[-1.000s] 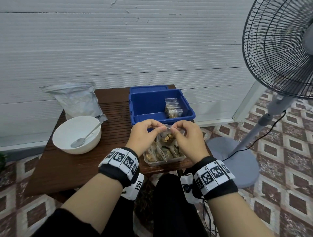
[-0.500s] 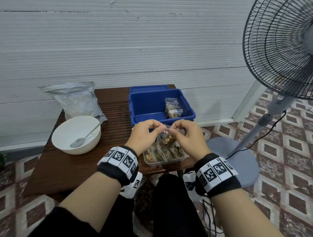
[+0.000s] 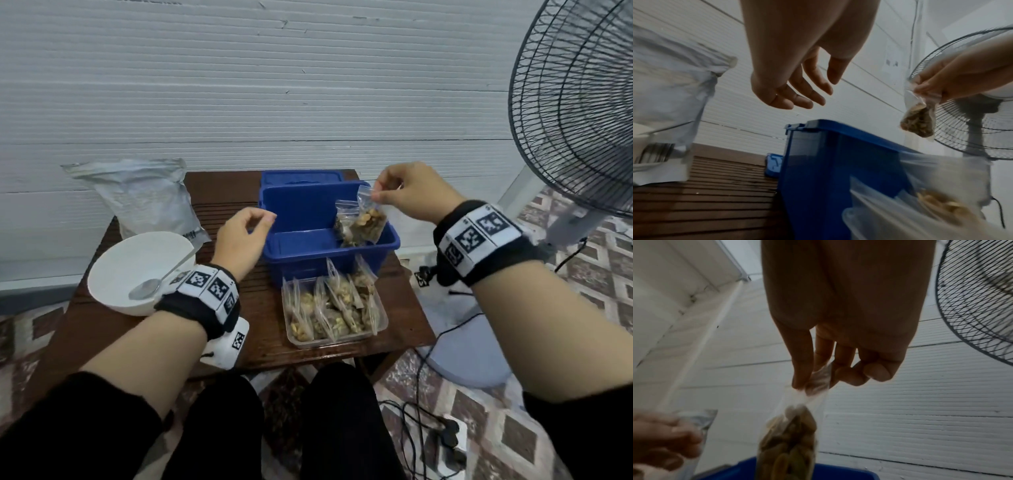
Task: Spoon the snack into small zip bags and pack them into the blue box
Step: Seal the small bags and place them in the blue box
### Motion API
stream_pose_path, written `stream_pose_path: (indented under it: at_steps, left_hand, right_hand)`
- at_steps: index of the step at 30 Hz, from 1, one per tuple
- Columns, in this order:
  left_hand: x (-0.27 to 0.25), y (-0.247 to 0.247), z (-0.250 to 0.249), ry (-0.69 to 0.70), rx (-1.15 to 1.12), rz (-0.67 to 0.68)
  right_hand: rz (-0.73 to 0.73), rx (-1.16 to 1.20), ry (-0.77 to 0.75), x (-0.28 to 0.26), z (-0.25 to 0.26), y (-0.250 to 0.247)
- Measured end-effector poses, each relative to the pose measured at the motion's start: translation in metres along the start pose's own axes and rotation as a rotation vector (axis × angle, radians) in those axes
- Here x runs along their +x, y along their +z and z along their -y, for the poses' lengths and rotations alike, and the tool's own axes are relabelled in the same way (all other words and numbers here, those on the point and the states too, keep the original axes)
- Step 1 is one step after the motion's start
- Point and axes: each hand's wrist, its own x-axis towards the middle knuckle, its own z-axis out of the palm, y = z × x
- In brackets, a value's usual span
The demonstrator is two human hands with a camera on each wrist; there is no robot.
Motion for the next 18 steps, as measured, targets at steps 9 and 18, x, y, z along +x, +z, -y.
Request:
stream_pose_path:
  at_steps: [9, 18]
  left_hand:
    - [0.051, 0.008, 0.024, -0.074, 0.149, -0.018]
    - [0.059, 0.016, 0.03, -0.071, 0.16, -0.003]
  right_hand:
    - [0.372, -0.436, 0.021, 0.072, -0.017, 0.021]
    - [0.595, -0.695, 0.05, 0.111, -0.027, 0.052]
